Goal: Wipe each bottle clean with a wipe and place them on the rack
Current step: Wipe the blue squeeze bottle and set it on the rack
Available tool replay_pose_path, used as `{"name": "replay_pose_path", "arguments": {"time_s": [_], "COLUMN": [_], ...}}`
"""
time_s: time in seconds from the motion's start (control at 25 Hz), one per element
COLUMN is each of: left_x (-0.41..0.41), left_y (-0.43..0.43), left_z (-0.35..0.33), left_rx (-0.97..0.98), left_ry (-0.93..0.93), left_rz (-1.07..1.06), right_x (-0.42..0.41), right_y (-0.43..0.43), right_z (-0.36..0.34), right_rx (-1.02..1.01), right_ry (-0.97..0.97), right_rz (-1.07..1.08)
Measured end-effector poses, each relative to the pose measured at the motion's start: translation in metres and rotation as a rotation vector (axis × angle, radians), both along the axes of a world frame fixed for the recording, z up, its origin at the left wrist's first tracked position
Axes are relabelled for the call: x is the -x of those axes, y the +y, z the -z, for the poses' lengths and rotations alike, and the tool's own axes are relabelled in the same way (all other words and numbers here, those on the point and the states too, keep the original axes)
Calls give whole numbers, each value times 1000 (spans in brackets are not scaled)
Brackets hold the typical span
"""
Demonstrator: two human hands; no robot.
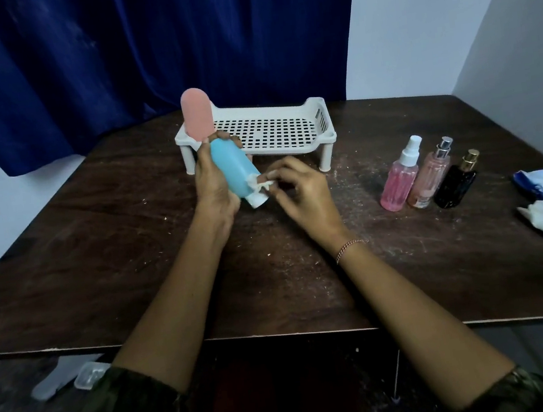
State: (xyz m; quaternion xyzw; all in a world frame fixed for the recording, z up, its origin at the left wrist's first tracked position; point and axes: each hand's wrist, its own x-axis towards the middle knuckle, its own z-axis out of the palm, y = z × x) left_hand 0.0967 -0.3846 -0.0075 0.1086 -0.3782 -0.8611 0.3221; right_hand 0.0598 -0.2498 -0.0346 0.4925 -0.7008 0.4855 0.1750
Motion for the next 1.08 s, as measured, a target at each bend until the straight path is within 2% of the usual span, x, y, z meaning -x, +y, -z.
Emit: {"name": "replay_pose_path", "arguments": {"time_s": [0.28,0.44,0.6,0.84,0.92,1.08], "left_x": [-8,-9,-7,-3,0,2], "left_y": [5,12,-2,-19,-20,-15], "left_z": [-4,-3,0,0,3,2], "left_rx": [-93,-82,-109,-265,-294,-377], "left_ry": [111,119,125,74,60,19], "left_rz": [288,396,270,52,1,-117], "right_x": [3,4,0,-8,-5,1], "right_y": [-6,-7,-6,-7,-9,-12], "right_z": [0,0,0,0,-1,-1], "right_rx": [172,210,160,10,67,145], "right_ry": [-227,-270,-278,5,-12,-173], "right_rz": [-38,-41,-97,-86,-59,-8]}}
